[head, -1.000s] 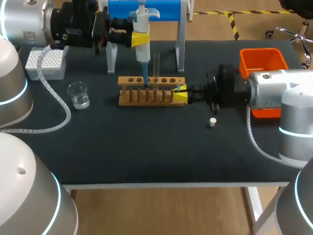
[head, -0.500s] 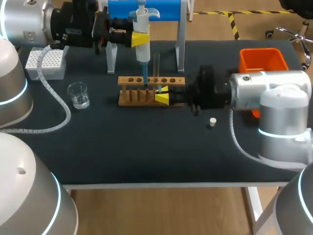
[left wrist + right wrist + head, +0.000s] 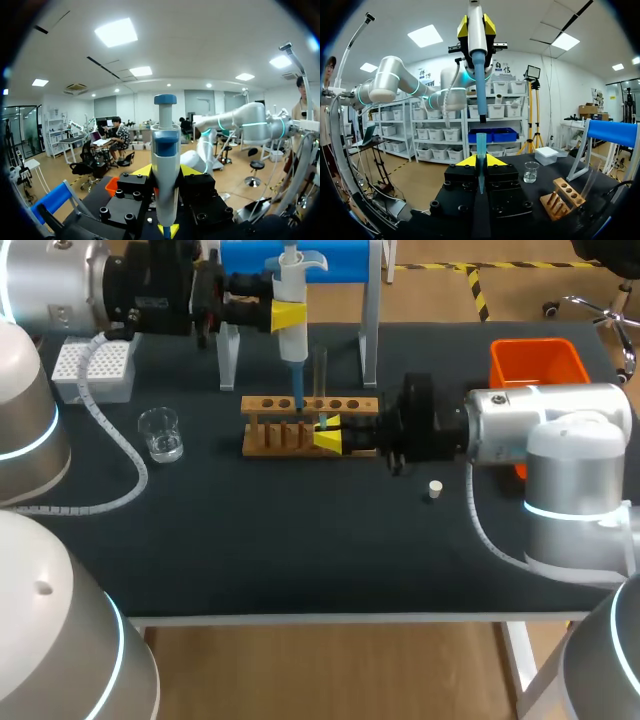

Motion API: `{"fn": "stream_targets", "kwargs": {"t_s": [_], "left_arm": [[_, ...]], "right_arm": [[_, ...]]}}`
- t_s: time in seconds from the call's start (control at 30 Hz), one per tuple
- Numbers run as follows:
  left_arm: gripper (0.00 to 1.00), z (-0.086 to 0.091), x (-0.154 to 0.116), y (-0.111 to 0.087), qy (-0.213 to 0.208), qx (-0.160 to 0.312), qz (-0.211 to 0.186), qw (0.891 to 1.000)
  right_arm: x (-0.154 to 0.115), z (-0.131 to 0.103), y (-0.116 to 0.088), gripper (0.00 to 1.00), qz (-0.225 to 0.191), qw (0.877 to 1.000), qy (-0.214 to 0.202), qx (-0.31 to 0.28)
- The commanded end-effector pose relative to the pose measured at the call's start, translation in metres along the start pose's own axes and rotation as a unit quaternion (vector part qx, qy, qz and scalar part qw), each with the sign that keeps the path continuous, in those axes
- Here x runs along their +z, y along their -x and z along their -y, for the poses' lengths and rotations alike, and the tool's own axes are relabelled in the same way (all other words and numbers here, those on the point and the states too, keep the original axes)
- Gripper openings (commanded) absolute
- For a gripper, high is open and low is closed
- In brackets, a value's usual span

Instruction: Invert the test tube, pick up the pipette, mount the tip to pipette, aspirate from beaker and dispense into the tube, eject the tip, return the pipette, and cap with the stopper.

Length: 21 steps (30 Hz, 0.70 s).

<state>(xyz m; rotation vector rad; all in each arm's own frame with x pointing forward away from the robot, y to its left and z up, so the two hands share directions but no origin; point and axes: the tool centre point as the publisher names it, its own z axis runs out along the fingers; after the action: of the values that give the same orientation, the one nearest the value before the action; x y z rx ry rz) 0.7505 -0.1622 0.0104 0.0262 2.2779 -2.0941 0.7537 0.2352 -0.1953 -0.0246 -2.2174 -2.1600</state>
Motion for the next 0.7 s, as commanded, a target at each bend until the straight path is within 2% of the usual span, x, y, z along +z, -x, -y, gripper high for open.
{"fn": "stream_targets", "kwargs": {"t_s": [0.03,0.17,0.37,0.7], "left_arm": [[0.0,0.0017,0.0001,-0.0097,0.005,-0.004,0.018,1.0],[0.0,0.0019,0.0028,-0.0125,0.003,-0.009,0.033,0.999],[0.0,0.0017,0.0052,-0.0144,-0.008,-0.012,0.037,0.999],[0.0,0.0021,0.0056,-0.0152,-0.004,-0.01,0.037,0.999]], "right_arm": [[-0.0003,0.0008,-0.0003,0.0,0.001,1.0,0.001,-0.001],[-0.0003,0.0008,-0.0003,0.0,0.001,1.0,0.001,-0.001],[-0.0003,0.0008,-0.0003,0.0,0.001,1.0,0.001,-0.001],[-0.0003,0.0008,-0.0003,0.0,0.001,1.0,0.001,-0.001]]}}
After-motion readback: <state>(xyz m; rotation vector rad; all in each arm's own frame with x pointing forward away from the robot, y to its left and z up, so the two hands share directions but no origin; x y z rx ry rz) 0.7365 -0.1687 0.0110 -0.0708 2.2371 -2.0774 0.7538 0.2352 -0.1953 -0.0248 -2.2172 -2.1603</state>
